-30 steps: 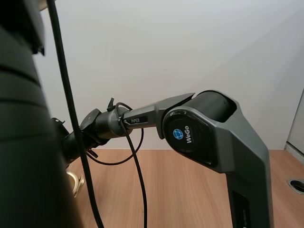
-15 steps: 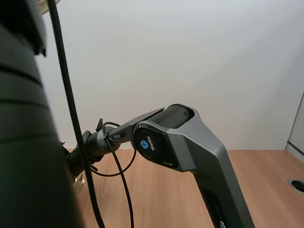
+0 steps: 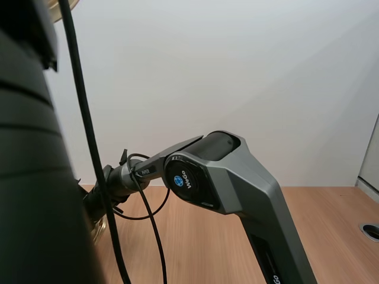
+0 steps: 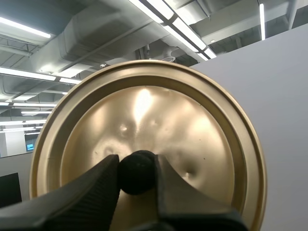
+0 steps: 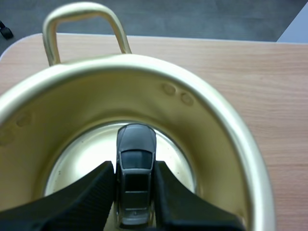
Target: Open the pot, put the car inside, and close it
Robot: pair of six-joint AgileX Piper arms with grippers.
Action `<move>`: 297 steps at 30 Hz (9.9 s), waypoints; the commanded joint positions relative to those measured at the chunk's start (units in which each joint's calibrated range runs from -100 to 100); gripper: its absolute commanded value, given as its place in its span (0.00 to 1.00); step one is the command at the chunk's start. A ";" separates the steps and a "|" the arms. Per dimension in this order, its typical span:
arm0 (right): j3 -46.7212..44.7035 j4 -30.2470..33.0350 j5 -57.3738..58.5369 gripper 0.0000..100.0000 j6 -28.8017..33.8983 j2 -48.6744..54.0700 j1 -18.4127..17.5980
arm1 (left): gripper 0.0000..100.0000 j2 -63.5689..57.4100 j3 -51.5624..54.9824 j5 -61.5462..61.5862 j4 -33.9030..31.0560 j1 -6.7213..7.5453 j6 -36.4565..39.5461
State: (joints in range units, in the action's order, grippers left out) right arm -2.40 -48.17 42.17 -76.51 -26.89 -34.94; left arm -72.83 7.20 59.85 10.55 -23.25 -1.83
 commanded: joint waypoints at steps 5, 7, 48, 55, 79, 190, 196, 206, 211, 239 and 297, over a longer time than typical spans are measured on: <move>-0.04 0.03 -1.59 0.66 0.57 -0.07 -0.01 | 0.00 -0.04 0.01 -0.03 -0.03 -0.03 -0.04; -0.04 0.03 -1.59 0.69 0.77 -0.07 -0.01 | 0.00 -0.04 0.01 -0.03 -0.03 -0.03 -0.04; -0.04 41.41 16.64 0.00 42.83 40.60 22.34 | 0.00 11.02 49.02 -22.85 -0.52 -0.03 -3.11; -0.04 42.05 16.97 0.00 42.64 50.50 24.80 | 0.00 27.95 49.68 -18.76 -0.52 -0.03 -7.78; -0.49 44.55 23.88 0.00 42.64 59.31 24.78 | 0.00 47.42 49.28 -16.36 0.05 -0.03 -15.44; -0.49 56.10 10.30 0.00 47.93 59.78 36.05 | 1.00 -8.59 49.28 -27.65 40.13 11.83 -36.47; -5.93 46.26 10.39 0.00 47.13 64.20 42.65 | 1.00 -11.61 49.67 -24.63 7.62 19.35 -6.68; -36.41 41.76 -7.19 0.00 47.04 89.21 43.43 | 1.00 -19.98 55.28 -10.80 -45.50 24.77 35.95; -48.90 36.88 -9.91 0.00 44.50 99.26 42.69 | 1.00 -27.17 62.74 -12.01 -46.82 24.97 35.89; -66.66 33.40 4.61 0.00 39.79 94.59 40.37 | 1.00 -27.17 92.80 -33.43 -32.59 21.66 34.56; -71.78 43.05 2.30 0.00 47.30 94.32 40.37 | 0.00 -27.17 92.80 -28.56 -24.96 20.97 32.21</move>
State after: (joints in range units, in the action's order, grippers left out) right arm -73.94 -6.57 43.96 -29.13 67.21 5.43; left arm -100.00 100.00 31.34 -14.43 -2.27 30.38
